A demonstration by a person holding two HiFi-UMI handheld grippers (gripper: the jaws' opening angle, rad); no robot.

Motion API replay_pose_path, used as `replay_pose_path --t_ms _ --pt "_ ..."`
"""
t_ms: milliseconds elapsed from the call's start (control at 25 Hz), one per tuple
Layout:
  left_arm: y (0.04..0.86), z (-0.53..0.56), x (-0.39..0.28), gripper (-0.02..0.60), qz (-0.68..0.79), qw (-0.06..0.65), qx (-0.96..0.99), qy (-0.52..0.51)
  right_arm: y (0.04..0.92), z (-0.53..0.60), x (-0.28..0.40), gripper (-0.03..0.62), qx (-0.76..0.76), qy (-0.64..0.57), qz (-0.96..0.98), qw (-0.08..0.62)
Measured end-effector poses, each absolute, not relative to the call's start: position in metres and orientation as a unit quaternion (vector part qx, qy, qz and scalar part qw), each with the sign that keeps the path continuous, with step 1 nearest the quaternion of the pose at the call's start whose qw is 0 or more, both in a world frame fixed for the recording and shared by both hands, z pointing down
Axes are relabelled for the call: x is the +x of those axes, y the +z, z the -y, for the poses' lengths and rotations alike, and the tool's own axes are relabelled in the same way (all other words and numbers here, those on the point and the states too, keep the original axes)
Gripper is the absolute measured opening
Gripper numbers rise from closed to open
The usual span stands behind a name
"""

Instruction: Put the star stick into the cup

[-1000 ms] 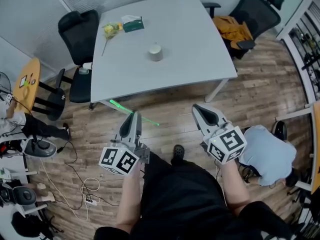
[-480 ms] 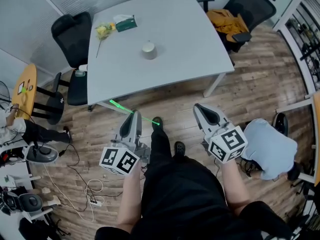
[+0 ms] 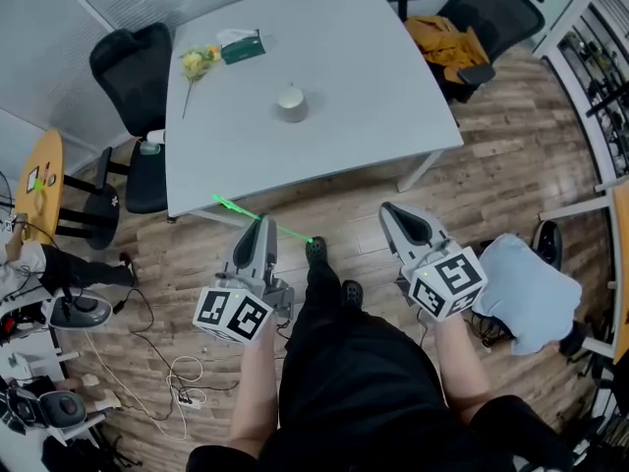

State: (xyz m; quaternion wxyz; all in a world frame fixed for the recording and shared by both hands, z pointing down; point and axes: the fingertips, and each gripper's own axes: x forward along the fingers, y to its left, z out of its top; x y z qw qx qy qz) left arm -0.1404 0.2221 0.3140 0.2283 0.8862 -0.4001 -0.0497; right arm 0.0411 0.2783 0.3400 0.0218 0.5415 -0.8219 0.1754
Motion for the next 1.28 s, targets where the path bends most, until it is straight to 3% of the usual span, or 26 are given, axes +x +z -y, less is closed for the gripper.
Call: replay_pose_path --t_ms 1280 --pt "0.325 -0.035 -0.167 0.003 0.324 0.253 0.910 -0.061 0.328 -0.108 -0.011 0.009 0.587 0.165 0.792 0.029"
